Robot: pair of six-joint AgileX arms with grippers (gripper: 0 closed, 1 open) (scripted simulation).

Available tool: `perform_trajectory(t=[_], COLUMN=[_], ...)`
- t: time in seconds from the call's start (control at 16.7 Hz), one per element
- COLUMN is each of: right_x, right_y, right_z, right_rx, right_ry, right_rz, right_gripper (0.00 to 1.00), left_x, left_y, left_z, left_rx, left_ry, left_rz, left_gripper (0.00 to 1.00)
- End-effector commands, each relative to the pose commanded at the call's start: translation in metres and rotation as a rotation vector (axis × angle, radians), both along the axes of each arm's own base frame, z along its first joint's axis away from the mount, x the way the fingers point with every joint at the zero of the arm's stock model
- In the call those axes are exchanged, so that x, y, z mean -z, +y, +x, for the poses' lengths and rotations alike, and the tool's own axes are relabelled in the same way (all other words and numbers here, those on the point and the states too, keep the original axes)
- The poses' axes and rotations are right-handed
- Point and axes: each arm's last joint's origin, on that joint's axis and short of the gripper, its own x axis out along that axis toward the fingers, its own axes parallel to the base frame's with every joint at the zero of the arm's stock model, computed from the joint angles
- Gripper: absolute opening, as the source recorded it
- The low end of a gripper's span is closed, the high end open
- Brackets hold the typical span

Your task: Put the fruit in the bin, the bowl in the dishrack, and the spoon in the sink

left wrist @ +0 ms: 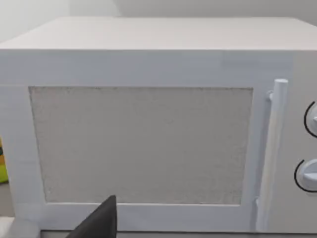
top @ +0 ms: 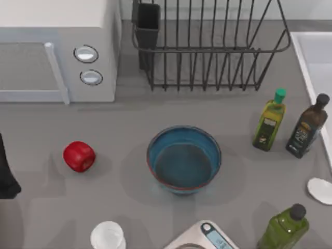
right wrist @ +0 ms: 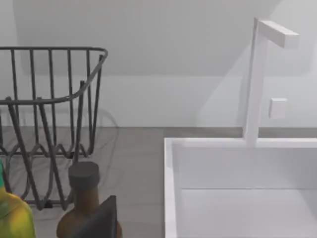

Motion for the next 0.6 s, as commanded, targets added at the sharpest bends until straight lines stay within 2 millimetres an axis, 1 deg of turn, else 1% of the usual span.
perform_trajectory(t=[0.18,0.3,0.48,0.6], right_x=[0.000,0.000,0.000,0.000], right_y=[0.000,0.000,0.000,0.000], right_z=[0.000,0.000,0.000,0.000], right_rx=[0.000,0.000,0.000,0.000], right_ry=[0.000,0.000,0.000,0.000], right_rz=[0.000,0.000,0.000,0.000], right_gripper=[1.00,1.00,1.00,1.00], left_x=[-0.002,-0.010,-0.032,-0.051], left_y=[0.000,-0.002,-0.005,-0.009], left_z=[0.000,0.001,0.006,0.017], left_rx=[0.003,0.017,0.051,0.085], left_ry=[0.009,0.054,0.184,0.311], left_rz=[0.003,0.020,0.060,0.095], left_gripper=[1.00,1.00,1.00,1.00])
